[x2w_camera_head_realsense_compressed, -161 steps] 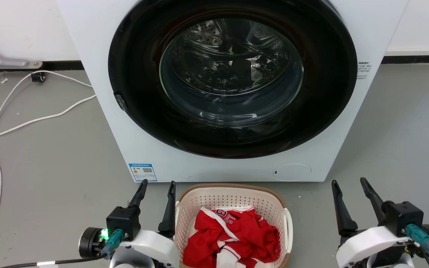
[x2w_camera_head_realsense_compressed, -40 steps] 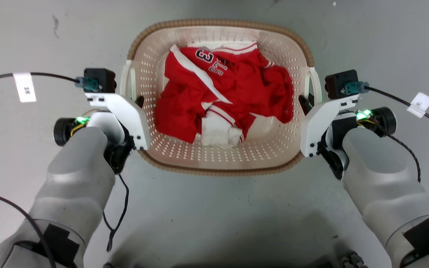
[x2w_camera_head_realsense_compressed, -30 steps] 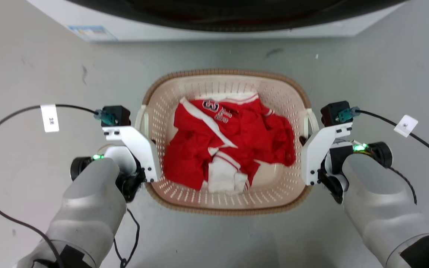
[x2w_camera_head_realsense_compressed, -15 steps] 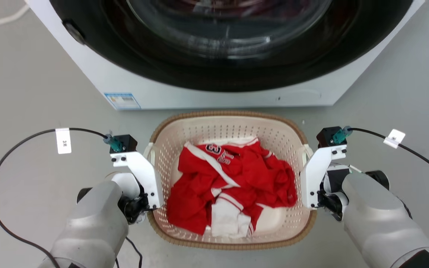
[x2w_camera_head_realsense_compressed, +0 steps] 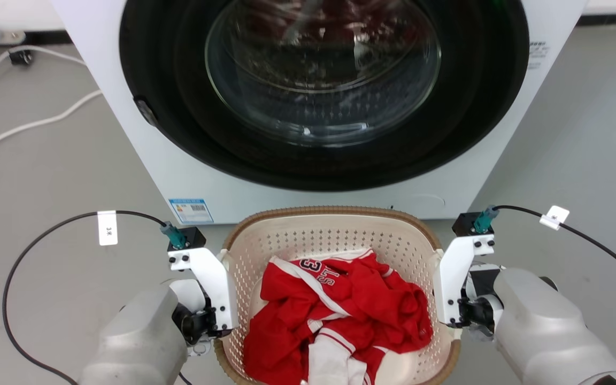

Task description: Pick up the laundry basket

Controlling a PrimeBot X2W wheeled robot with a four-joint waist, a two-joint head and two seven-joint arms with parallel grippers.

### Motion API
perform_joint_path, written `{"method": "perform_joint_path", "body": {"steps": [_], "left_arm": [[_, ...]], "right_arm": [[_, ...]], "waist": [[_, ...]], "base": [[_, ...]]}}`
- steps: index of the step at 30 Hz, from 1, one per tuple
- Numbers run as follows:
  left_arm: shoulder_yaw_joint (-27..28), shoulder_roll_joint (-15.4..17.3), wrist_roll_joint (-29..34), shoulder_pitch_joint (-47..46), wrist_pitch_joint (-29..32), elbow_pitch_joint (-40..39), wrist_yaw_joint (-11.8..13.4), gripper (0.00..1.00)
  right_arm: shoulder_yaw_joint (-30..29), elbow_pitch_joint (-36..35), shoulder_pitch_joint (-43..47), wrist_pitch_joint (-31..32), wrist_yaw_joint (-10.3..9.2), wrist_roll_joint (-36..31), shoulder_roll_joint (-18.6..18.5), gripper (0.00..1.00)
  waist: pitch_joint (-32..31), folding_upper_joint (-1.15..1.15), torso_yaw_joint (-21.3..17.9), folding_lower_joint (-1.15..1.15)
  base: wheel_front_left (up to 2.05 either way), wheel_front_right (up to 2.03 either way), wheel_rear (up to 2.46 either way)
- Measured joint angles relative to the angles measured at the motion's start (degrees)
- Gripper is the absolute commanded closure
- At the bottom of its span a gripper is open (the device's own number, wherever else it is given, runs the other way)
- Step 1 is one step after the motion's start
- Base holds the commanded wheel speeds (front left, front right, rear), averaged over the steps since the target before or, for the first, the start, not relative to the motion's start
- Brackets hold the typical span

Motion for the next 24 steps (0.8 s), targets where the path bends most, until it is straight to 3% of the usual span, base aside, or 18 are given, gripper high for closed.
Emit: {"method": "perform_joint_path", "body": {"steps": [15,24], "left_arm": [[-2.7,-0.9,-2.2,4.5,1.1,0.7,0.0,1.00],[-3.8,-0.9,-2.8,4.8,1.0,0.8,0.0,1.00]], "right_arm": [[2.5,0.2,5.0,1.9,0.00,2.0,-0.4,1.00],[2.8,0.4,5.3,1.4,0.00,3.2,-0.5,1.00]], "waist": [[-6.6,0.00,1.8,0.00],[-7.3,0.00,2.2,0.00]], "base": [[0.00,0.00,0.00],[0.00,0.00,0.00]]}}
